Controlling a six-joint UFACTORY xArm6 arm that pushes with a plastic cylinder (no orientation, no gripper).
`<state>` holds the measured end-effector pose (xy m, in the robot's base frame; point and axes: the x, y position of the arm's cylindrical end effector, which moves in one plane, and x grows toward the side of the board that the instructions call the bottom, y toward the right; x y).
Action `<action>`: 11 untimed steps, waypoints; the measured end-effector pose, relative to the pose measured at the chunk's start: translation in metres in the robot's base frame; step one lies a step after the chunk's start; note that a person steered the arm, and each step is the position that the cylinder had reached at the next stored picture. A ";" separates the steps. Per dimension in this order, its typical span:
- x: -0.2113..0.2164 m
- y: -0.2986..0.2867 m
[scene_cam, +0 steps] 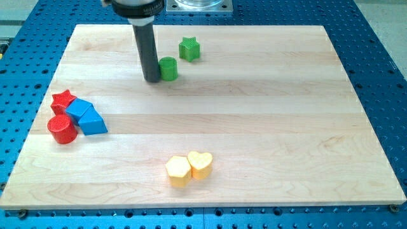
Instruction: Move the green star to the top right of the green circle
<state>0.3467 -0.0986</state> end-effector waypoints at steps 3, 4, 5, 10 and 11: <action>-0.126 0.036; -0.110 0.057; -0.057 0.048; -0.046 0.078; -0.038 0.042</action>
